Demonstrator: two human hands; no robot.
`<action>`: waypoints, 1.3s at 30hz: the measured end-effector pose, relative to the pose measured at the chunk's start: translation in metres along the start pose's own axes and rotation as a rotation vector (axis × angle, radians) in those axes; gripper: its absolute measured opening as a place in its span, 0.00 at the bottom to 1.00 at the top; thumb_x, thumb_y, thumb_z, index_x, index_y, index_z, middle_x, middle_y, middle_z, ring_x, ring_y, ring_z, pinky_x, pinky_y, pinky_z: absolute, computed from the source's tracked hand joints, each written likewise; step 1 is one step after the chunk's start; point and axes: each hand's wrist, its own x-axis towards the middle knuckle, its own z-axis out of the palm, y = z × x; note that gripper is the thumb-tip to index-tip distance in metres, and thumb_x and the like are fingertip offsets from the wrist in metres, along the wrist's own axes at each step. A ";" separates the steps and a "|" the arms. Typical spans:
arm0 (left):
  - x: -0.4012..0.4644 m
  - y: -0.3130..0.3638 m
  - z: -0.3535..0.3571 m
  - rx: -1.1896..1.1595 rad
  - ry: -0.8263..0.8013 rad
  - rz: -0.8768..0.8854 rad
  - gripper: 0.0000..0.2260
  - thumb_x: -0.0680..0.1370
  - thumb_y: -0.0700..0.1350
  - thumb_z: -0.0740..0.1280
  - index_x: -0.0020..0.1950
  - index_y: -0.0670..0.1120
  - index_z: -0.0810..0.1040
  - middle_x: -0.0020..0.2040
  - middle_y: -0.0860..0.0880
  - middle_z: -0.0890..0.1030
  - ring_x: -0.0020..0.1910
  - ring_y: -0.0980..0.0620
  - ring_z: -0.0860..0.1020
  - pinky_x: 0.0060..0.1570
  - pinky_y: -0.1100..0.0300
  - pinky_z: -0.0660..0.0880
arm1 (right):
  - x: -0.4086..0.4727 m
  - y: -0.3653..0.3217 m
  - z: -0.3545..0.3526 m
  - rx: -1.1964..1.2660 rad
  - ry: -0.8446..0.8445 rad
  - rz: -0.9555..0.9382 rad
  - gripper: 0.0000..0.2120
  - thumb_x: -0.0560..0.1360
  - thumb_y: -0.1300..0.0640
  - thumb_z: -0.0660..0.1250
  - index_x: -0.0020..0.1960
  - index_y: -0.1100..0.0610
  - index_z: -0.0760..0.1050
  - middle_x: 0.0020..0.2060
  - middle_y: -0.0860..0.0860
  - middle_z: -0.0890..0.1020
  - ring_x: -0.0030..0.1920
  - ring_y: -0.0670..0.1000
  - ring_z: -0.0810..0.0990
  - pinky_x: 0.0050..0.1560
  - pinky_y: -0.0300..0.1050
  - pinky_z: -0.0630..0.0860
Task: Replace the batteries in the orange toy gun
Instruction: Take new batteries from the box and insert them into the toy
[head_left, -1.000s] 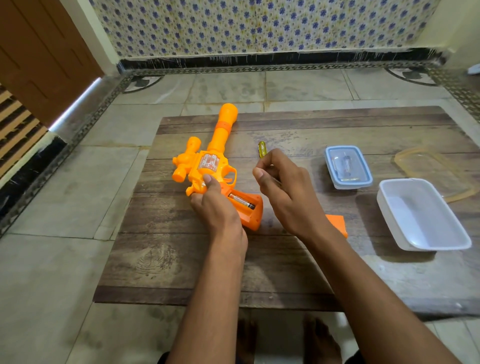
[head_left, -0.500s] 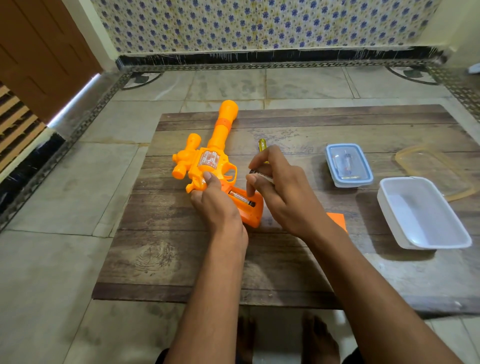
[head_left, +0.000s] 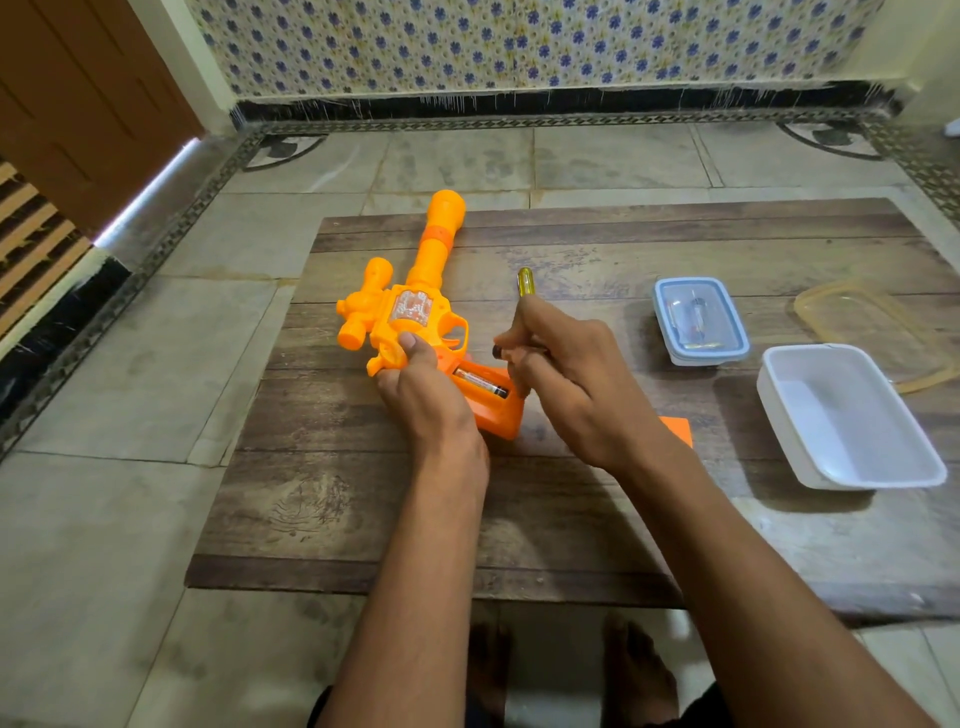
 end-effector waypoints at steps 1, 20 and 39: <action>0.005 -0.001 -0.001 -0.032 -0.018 -0.011 0.19 0.86 0.51 0.60 0.68 0.38 0.74 0.56 0.40 0.83 0.49 0.45 0.85 0.46 0.52 0.82 | 0.000 -0.001 -0.001 0.017 -0.014 -0.001 0.04 0.77 0.64 0.60 0.47 0.62 0.73 0.35 0.43 0.80 0.42 0.56 0.83 0.45 0.57 0.77; 0.015 -0.013 0.002 -0.147 -0.087 -0.044 0.20 0.85 0.52 0.61 0.70 0.39 0.73 0.63 0.36 0.81 0.58 0.38 0.82 0.58 0.43 0.81 | 0.008 -0.004 0.002 -0.252 0.014 -0.170 0.11 0.74 0.54 0.73 0.47 0.62 0.80 0.40 0.48 0.84 0.35 0.45 0.77 0.36 0.36 0.72; 0.024 -0.014 -0.001 -0.186 -0.117 -0.036 0.22 0.86 0.53 0.59 0.68 0.36 0.74 0.57 0.32 0.82 0.43 0.40 0.84 0.34 0.54 0.81 | 0.005 -0.007 -0.005 -0.311 -0.165 -0.071 0.04 0.72 0.60 0.71 0.43 0.61 0.81 0.30 0.47 0.76 0.31 0.45 0.67 0.36 0.27 0.65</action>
